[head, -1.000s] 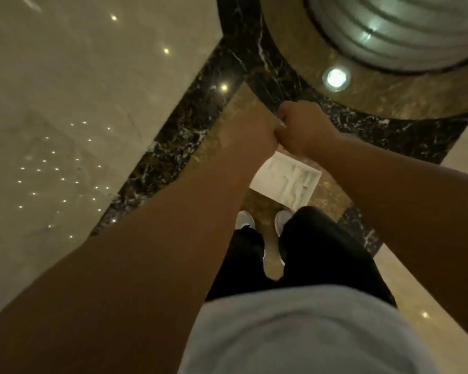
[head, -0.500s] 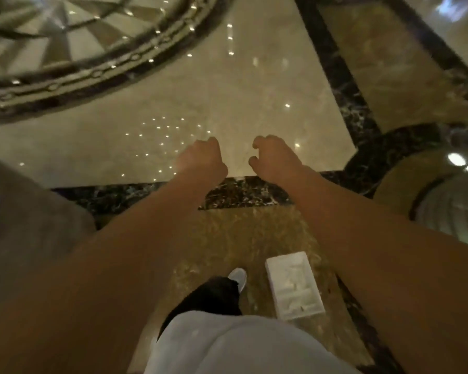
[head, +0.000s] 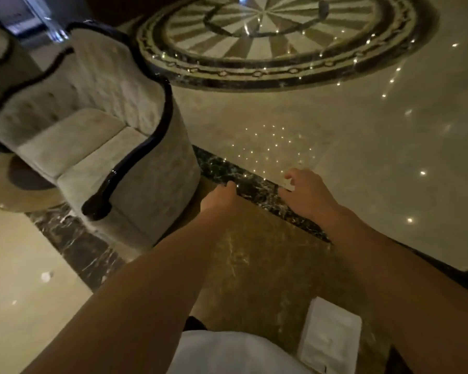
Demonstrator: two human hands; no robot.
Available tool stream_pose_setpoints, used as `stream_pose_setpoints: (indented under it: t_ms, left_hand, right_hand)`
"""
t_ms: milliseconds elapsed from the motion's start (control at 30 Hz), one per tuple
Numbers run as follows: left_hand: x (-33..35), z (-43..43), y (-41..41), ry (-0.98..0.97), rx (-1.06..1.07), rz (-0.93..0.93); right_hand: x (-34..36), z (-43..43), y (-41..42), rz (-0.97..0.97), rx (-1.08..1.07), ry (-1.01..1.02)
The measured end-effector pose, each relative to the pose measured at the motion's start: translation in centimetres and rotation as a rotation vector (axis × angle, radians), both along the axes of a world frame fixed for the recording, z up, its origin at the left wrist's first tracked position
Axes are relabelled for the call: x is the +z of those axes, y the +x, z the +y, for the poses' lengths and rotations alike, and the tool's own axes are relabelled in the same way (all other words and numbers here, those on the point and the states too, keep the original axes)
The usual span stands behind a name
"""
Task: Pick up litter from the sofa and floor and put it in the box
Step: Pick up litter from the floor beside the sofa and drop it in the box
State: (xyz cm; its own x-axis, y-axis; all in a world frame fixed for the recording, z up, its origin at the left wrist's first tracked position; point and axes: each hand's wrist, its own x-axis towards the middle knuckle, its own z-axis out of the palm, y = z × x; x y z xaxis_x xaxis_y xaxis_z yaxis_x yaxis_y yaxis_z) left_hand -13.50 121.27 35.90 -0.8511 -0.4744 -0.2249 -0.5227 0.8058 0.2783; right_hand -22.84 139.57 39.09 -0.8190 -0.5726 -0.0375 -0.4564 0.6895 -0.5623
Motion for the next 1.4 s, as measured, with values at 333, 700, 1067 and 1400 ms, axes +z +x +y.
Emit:
stream_pose_setpoints:
  t_ms: [333,700,1067,1400]
  left_hand:
    - [0.3,-7.4,11.7,-0.006,0.206,0.061]
    - [-2.9,-27.6,32.0,-0.014,0.506,0.079]
    - [-4.7,-45.3,56.5,0.004,0.868,-0.079]
    - [-9.5,-64.3,64.6,0.162,1.068,-0.177]
  right_hand:
    - [0.3,-14.0,9.7,0.001,0.285,0.112]
    - [-0.6,-37.6,27.9,0.043,0.608,0.212]
    - [-3.4,-61.2,46.9,-0.071,0.873,0.406]
    - [-10.0,-85.1,55.2,-0.072,1.120,0.623]
